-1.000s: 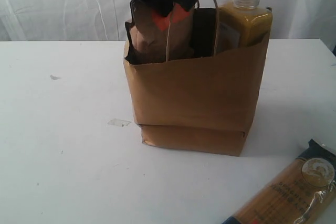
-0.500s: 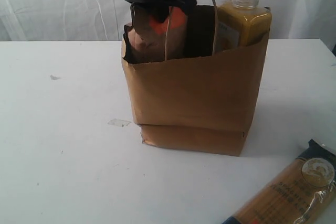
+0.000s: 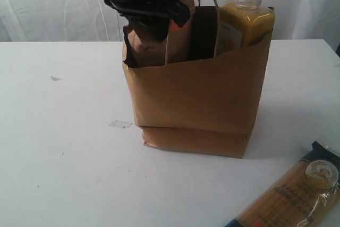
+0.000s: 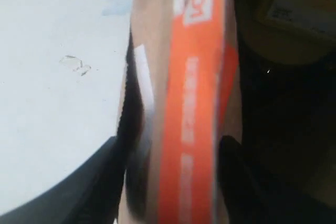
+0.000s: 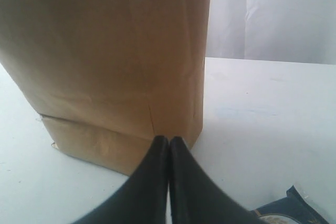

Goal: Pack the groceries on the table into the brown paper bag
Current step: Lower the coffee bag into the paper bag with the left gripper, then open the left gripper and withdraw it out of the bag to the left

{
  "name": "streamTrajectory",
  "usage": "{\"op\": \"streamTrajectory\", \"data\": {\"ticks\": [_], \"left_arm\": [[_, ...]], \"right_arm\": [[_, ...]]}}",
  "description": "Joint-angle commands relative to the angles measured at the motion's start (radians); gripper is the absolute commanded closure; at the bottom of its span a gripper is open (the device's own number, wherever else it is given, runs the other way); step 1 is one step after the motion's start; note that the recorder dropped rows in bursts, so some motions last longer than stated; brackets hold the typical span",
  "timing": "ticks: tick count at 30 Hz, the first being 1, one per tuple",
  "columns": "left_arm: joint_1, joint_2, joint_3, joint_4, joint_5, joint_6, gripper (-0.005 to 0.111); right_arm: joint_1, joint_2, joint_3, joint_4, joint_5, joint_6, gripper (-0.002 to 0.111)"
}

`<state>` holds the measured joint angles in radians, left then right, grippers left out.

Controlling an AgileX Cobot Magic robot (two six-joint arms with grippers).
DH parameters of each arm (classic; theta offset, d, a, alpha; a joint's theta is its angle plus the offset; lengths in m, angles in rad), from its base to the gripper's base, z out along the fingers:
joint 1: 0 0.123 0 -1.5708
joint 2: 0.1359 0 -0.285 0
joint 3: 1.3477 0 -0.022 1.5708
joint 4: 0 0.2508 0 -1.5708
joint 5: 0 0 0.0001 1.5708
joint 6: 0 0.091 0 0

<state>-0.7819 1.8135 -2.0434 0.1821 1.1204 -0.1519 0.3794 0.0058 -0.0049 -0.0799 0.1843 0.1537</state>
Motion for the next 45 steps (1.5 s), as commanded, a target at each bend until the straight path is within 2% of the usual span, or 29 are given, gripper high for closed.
{"op": "streamTrajectory", "data": {"ticks": [1,19,28,31,34,35,41,45], "left_arm": [[0.001,-0.054,0.005,0.01,0.031,-0.008,0.049],[0.001,-0.123,0.005,0.013,0.031,-0.008,0.049],[0.001,-0.249,0.005,0.032,0.039,0.002,0.056],[0.001,-0.29,0.005,0.032,0.057,0.002,0.065],[0.001,-0.329,0.007,0.033,0.048,0.002,0.091],[0.001,-0.348,0.007,0.033,0.032,0.002,0.105],[0.001,-0.429,0.018,0.029,-0.024,-0.012,0.107],[0.001,-0.501,0.116,0.048,-0.055,-0.039,0.107]], "right_arm": [[-0.006,-0.006,0.005,0.002,-0.007,-0.001,0.108],[-0.006,-0.006,0.005,0.0,-0.007,-0.001,0.108],[-0.006,-0.006,0.005,0.0,-0.007,-0.001,0.108],[-0.006,-0.006,0.005,0.0,-0.007,-0.001,0.108],[-0.006,-0.006,0.005,0.0,-0.007,-0.001,0.108],[-0.006,-0.006,0.005,0.0,-0.007,-0.001,0.108],[-0.006,-0.006,0.005,0.0,-0.007,-0.001,0.108],[-0.006,-0.006,0.005,0.0,-0.007,0.02,0.108]]}}
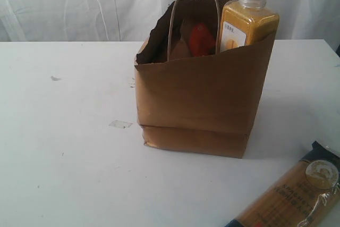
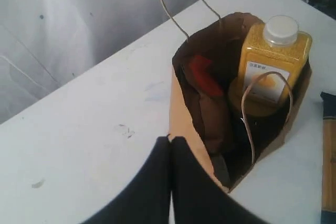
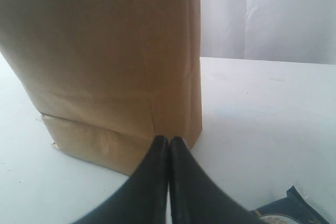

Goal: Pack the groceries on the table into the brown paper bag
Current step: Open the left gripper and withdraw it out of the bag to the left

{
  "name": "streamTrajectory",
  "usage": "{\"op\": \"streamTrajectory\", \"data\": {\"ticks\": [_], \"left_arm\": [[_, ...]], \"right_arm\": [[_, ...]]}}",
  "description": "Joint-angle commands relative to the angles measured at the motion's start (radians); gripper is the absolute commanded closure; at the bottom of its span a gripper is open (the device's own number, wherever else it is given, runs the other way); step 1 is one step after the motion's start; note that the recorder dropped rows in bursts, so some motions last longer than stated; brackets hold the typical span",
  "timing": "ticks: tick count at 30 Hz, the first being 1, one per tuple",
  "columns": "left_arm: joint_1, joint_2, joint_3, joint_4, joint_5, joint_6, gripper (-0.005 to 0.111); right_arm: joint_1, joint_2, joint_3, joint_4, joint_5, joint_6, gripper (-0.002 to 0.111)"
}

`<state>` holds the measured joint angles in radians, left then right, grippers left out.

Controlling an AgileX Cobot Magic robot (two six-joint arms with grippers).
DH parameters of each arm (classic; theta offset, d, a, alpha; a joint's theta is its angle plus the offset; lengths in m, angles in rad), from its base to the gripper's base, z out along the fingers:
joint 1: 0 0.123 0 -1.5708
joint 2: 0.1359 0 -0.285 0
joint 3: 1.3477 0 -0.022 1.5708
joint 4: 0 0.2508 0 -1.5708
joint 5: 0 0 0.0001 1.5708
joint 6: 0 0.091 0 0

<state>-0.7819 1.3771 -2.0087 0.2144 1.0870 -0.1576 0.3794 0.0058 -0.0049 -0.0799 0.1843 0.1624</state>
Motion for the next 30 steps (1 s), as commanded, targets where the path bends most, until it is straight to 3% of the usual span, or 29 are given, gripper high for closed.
{"op": "streamTrajectory", "data": {"ticks": [1,4,12,20,27,30], "left_arm": [[0.001,-0.09,0.124,0.037,-0.032,-0.051,0.107],[0.001,-0.183,0.291,0.075,-0.09,-0.112,0.107],[0.001,-0.509,0.826,0.057,-0.43,-0.247,0.107],[0.001,-0.815,1.314,0.058,-0.628,-0.37,0.107],[0.001,-0.87,1.618,0.063,-0.944,-0.544,0.107],[0.001,-0.87,1.664,0.044,-0.959,-0.637,0.107]], "right_arm": [[-0.006,-0.006,0.005,0.0,-0.007,0.014,0.108],[-0.006,-0.006,0.005,0.0,-0.007,0.016,0.108],[-0.006,-0.006,0.005,0.0,-0.007,0.016,0.108],[-0.006,-0.006,0.005,0.0,-0.007,0.016,0.108],[-0.006,-0.006,0.005,0.0,-0.007,0.016,0.108],[-0.006,-0.006,0.005,0.0,-0.007,0.016,0.108]]}}
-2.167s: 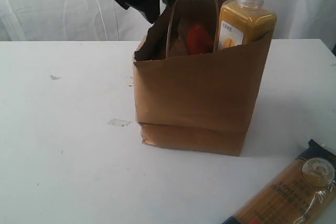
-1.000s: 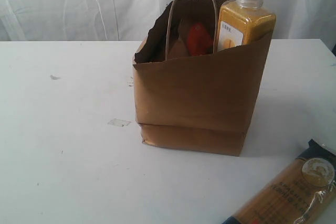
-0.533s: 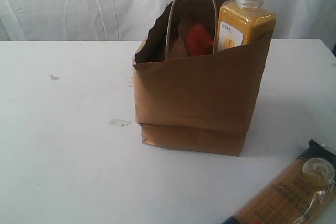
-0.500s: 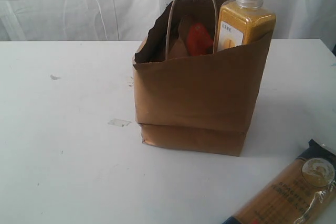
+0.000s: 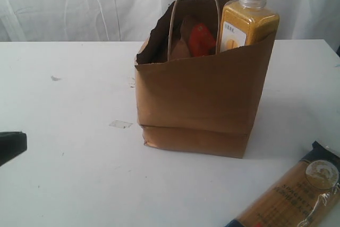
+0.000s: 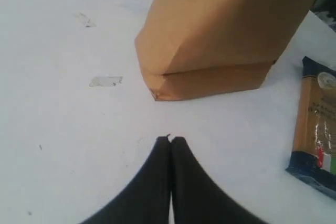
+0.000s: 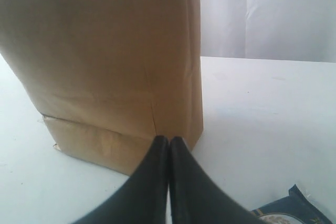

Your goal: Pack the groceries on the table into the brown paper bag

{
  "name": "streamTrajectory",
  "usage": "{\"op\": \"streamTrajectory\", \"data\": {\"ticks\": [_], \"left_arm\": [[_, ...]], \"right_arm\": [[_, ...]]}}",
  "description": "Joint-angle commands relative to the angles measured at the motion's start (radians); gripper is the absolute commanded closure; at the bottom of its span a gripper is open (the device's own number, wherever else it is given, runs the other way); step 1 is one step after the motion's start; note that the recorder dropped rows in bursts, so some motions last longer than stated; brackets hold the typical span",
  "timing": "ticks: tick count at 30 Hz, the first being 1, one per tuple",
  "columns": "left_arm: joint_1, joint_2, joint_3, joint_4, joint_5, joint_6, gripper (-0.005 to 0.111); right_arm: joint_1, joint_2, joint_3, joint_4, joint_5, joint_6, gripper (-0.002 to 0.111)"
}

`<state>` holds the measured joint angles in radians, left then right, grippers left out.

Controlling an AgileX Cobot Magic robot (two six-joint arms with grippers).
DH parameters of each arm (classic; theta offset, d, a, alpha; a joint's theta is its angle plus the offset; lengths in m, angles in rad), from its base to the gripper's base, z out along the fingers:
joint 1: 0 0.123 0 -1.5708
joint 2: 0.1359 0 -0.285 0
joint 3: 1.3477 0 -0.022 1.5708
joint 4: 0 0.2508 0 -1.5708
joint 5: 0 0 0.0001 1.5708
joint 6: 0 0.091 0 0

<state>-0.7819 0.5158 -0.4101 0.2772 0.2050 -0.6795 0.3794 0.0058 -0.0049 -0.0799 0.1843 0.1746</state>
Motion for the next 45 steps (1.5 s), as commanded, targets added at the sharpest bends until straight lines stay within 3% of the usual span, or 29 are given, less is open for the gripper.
{"op": "streamTrajectory", "data": {"ticks": [1,15,21,32,35,38,41,45], "left_arm": [[0.001,-0.008,0.076,-0.021,-0.077,-0.129,0.107],[0.001,-0.008,0.119,-0.014,-0.063,-0.127,0.107],[0.001,-0.008,0.119,0.111,-0.061,-0.124,0.107],[0.001,-0.013,0.143,0.156,-0.109,-0.124,0.107],[0.001,-0.058,0.215,0.095,-0.205,-0.107,0.107],[0.001,-0.154,0.292,-0.094,-0.24,0.075,0.107],[0.009,-0.25,0.336,-0.185,-0.236,0.223,0.107],[0.121,-0.357,0.398,-0.339,-0.229,0.321,0.107]], "right_arm": [[-0.006,-0.006,0.005,0.0,-0.007,0.004,0.108],[-0.006,-0.006,0.005,0.002,-0.007,0.004,0.108],[-0.006,-0.006,0.005,0.002,-0.007,0.004,0.108],[-0.006,-0.006,0.005,0.002,-0.007,0.004,0.108],[-0.006,-0.006,0.005,0.002,-0.007,0.004,0.108],[-0.006,-0.006,0.005,0.002,-0.007,0.004,0.108],[-0.006,-0.006,0.005,0.002,-0.007,0.004,0.108],[-0.006,-0.006,0.005,0.002,-0.007,0.004,0.108]]}}
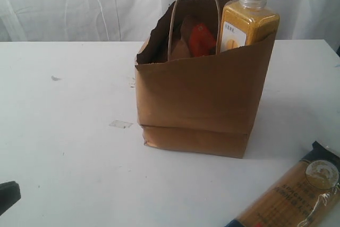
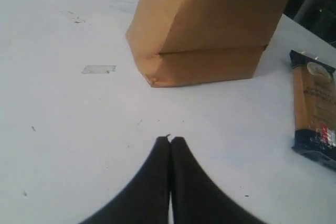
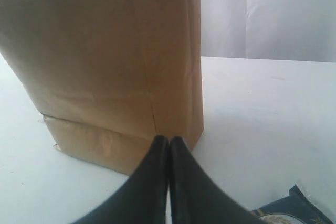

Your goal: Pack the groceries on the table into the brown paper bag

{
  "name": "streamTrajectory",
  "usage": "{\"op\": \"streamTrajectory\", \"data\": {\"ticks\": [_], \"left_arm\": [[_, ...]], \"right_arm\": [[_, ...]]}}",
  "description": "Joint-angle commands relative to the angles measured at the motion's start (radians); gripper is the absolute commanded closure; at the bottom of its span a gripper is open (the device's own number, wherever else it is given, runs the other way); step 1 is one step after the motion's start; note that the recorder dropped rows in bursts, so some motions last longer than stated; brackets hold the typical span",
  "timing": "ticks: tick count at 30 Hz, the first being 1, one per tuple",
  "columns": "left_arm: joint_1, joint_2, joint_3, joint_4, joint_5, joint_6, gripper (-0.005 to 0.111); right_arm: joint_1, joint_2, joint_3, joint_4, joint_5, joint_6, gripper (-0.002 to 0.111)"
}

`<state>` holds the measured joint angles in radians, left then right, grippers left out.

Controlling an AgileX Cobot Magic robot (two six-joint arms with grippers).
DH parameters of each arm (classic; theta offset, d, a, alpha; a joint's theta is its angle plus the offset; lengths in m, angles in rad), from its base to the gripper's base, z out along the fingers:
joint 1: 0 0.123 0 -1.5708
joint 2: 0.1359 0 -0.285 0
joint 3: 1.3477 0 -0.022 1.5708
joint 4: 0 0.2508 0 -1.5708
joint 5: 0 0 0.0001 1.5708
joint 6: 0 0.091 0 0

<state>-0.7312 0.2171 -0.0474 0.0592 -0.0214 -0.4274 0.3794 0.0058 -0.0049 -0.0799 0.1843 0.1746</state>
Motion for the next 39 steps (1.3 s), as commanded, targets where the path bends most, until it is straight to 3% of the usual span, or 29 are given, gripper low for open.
{"op": "streamTrajectory", "data": {"ticks": [1,6,11,14,22,39], "left_arm": [[0.121,-0.071,0.047,-0.223,-0.001,0.121,0.107],[0.264,-0.095,0.047,-0.261,0.106,0.163,0.107],[0.44,-0.162,0.047,-0.261,0.127,0.202,0.107],[0.5,-0.196,0.047,-0.261,0.13,0.309,0.107],[0.561,-0.217,0.047,-0.261,0.192,0.41,0.107],[0.56,-0.217,0.047,-0.261,0.209,0.41,0.107]], "right_arm": [[-0.006,-0.006,0.005,0.002,-0.007,0.004,0.108],[-0.006,-0.006,0.005,0.002,-0.007,0.004,0.108],[-0.006,-0.006,0.005,0.002,-0.007,0.004,0.108],[-0.006,-0.006,0.005,0.002,-0.007,0.004,0.108],[-0.006,-0.006,0.005,0.002,-0.007,0.004,0.108],[-0.006,-0.006,0.005,0.002,-0.007,0.004,0.108]]}}
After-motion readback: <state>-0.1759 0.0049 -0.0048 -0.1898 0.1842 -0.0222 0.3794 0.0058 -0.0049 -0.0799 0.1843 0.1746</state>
